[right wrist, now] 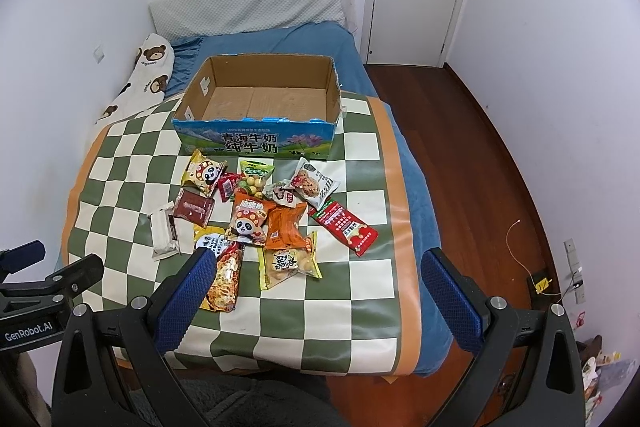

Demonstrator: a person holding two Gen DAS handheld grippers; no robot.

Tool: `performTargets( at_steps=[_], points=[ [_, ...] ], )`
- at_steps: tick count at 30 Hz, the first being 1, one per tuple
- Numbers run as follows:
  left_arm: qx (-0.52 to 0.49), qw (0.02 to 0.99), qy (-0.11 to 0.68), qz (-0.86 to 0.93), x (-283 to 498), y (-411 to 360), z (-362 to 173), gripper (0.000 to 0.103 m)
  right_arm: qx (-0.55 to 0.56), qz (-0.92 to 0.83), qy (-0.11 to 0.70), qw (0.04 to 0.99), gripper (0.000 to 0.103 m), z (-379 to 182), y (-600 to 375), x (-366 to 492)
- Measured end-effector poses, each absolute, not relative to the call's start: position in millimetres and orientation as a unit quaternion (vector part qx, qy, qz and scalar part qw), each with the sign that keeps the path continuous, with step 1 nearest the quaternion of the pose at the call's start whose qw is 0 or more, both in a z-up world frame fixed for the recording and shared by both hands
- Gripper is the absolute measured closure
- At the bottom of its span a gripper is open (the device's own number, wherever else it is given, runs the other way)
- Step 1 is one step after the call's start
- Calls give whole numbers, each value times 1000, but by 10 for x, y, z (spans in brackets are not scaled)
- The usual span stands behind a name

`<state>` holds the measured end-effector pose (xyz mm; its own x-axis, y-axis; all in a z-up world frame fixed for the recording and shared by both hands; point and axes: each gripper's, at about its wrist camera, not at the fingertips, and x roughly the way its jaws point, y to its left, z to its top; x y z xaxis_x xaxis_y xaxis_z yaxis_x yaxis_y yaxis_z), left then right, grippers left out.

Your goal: Organize snacks

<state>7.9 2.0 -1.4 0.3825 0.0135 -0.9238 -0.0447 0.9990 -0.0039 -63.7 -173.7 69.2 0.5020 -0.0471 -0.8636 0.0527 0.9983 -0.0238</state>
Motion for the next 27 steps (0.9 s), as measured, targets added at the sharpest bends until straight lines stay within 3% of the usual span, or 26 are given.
performTargets(
  at_steps=[27],
  points=[
    [-13, 832, 555, 16, 79, -18, -15, 0, 0, -22, 501, 865, 0, 697, -1654, -629]
  ],
)
